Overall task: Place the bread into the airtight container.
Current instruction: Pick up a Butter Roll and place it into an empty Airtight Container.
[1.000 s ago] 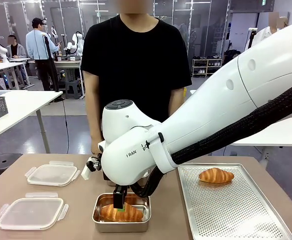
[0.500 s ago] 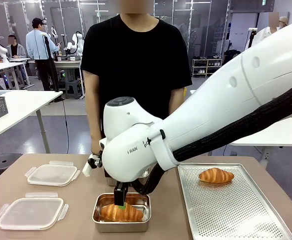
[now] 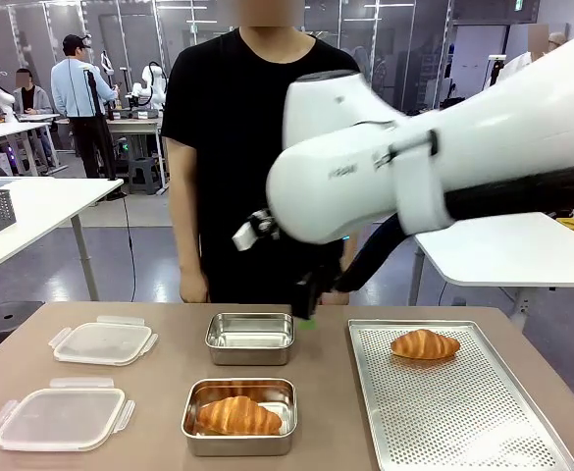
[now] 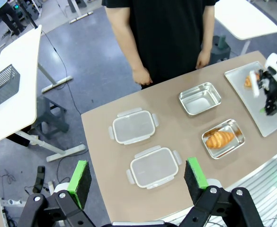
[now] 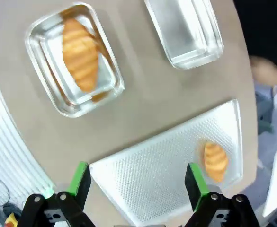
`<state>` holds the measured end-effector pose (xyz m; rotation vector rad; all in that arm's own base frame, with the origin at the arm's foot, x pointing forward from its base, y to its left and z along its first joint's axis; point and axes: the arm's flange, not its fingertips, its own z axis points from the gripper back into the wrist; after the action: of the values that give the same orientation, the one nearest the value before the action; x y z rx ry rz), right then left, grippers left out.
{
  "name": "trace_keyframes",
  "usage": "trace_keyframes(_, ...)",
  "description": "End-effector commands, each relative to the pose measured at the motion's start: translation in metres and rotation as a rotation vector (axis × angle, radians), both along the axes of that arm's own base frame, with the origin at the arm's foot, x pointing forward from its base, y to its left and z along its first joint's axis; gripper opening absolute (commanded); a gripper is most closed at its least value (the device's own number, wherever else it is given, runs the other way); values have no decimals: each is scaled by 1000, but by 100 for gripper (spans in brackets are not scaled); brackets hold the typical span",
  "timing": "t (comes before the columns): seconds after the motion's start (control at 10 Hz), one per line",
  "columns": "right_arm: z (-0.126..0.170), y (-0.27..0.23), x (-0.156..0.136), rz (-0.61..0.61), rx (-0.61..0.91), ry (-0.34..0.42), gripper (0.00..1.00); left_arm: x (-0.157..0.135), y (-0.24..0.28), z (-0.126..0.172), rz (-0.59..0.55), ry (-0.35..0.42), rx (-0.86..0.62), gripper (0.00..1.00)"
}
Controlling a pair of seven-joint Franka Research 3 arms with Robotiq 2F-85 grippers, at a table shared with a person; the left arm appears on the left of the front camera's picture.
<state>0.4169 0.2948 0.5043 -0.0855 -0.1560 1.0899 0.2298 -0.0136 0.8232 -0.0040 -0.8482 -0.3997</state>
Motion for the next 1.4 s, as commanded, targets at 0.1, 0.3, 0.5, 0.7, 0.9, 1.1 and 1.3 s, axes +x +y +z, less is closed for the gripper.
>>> trace_keyframes(0.1,-16,-104,20,-281,104,11,100,1,0,2,-2,-2,3,100)
trace_keyframes(0.3,-33,-181,48,-407,186,-54,100,1,0,2,-2,-2,3,100)
trace_keyframes(0.5,-60,-215,84,-458,190,-99,100,1,0,2,-2,-2,3,100)
trace_keyframes(0.7,-73,-232,98,-461,233,-72,100,1,0,2,-2,-2,3,100)
trace_keyframes(0.9,-73,-227,98,-458,265,-50,100,1,0,2,-2,-2,3,100)
trace_keyframes(1.1,-79,-233,96,-493,214,-71,100,1,0,2,-2,-2,3,100)
trace_keyframes(1.3,-79,-233,96,-493,214,-71,100,1,0,2,-2,-2,3,100)
